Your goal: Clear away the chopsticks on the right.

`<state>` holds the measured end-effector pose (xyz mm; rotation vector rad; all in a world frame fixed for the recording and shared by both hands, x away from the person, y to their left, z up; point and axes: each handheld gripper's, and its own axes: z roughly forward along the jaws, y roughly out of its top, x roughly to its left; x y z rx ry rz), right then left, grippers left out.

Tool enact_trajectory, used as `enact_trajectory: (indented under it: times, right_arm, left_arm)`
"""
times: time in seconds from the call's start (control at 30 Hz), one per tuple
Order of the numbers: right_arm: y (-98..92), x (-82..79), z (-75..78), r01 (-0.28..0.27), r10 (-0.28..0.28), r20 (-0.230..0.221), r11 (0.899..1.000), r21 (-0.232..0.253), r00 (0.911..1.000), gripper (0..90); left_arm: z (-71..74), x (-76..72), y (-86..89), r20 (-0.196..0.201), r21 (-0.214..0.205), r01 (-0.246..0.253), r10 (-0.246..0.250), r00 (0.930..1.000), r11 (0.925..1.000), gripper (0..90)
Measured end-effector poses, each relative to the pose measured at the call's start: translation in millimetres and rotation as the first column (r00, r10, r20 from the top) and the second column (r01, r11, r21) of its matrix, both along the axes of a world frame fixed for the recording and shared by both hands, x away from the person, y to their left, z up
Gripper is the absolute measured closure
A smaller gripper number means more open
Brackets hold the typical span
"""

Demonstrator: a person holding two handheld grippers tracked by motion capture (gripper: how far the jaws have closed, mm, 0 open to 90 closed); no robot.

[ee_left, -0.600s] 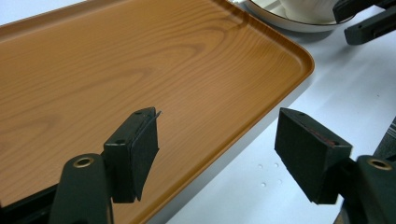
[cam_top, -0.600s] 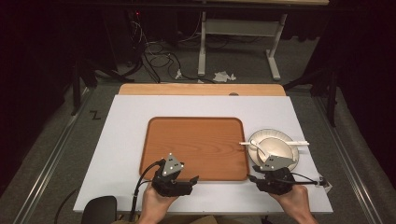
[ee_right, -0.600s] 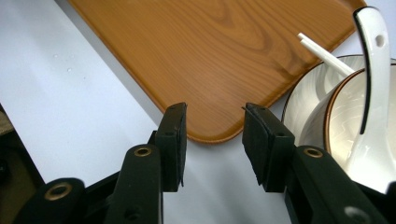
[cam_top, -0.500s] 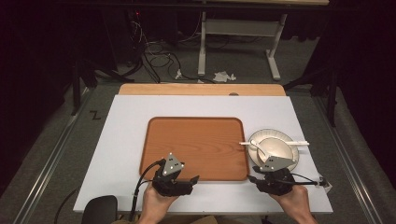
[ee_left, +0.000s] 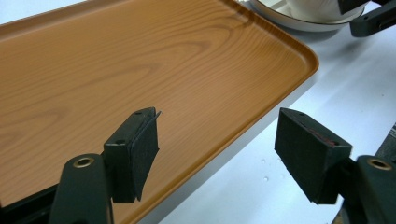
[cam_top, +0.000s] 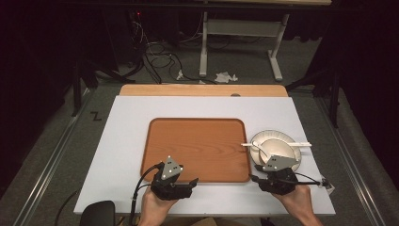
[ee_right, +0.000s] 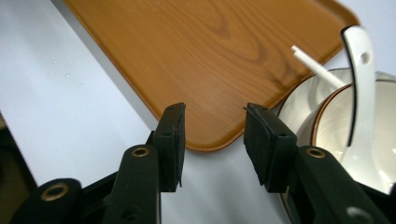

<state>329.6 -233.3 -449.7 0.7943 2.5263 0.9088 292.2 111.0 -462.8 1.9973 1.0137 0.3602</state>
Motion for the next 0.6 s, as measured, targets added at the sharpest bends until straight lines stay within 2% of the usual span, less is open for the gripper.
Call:
enact_trajectory:
  times: [0.27,0.6]
  right_arm:
    - [1.2,6.2,3.5,-0.009,0.009,0.005,1.0,0.013,0.9999,63.0]
    - [-0.4,13.1,8.1,-0.015,0.015,-0.004,1.0,0.019,0.9999,67.8]
  left_arm:
    - [0.3,-4.8,8.2,0.002,-0.001,-0.036,0.036,0.9993,0.9993,30.1]
    - [-0.6,-10.0,12.8,-0.004,0.006,-0.051,0.051,0.9987,0.9987,30.0]
